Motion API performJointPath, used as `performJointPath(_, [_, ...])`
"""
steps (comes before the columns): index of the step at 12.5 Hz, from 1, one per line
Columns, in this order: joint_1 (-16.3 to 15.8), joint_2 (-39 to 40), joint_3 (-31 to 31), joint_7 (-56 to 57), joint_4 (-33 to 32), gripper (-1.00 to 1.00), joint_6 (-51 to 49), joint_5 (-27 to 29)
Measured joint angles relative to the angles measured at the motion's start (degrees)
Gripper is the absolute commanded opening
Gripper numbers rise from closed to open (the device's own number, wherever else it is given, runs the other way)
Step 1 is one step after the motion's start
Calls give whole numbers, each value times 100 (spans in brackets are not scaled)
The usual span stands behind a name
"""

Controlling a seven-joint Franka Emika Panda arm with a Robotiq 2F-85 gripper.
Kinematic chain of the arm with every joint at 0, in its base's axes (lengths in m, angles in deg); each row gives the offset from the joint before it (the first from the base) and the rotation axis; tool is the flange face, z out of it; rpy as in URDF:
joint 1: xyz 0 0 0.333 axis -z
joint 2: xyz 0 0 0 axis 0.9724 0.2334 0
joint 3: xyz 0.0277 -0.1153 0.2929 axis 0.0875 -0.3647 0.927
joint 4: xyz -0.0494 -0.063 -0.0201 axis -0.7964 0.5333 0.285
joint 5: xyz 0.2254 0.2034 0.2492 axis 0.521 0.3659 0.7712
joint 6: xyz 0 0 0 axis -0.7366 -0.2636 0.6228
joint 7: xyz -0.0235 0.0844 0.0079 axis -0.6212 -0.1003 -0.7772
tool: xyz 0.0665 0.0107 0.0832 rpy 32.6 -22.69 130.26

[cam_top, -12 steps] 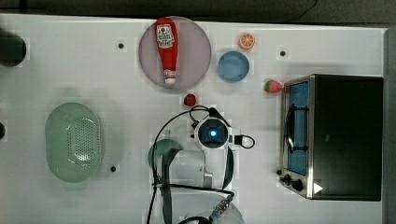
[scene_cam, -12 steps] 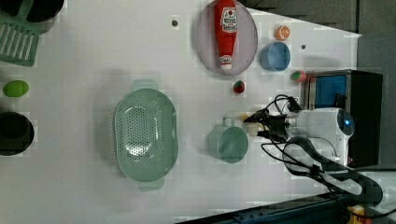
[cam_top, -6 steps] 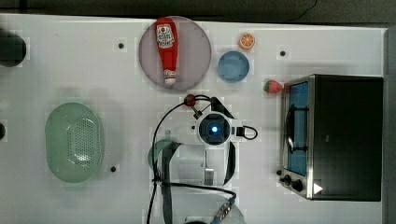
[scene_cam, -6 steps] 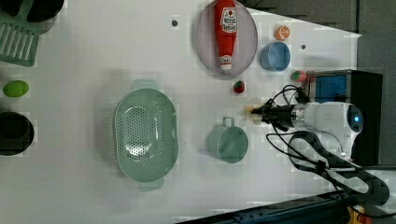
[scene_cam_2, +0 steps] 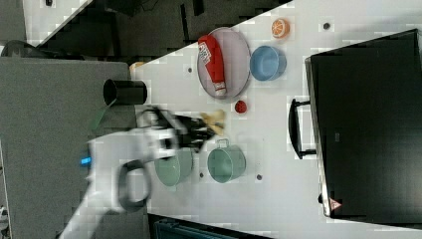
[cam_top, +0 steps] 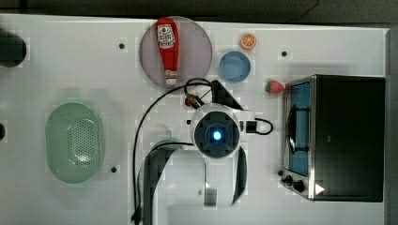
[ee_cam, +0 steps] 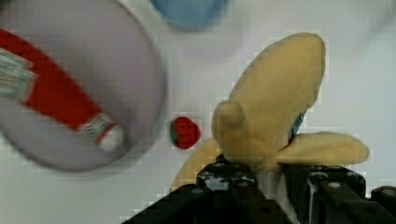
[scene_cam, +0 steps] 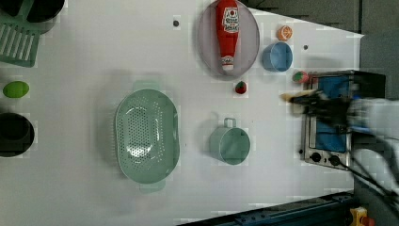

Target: Pick banana from table and place on oven.

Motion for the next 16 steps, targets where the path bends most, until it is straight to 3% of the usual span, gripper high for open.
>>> performJointPath(4, [45,-1436,-227,-11,806,-48,-2069,46])
performJointPath(7, [222,-1780,-555,37,1041,-48,-2382,-115])
performJointPath(12, [369,-678,-1711,955,1242,-48,-2451,-331])
performJointPath(16, [411,595,-2607,2144,2037,-48,-2476,-305])
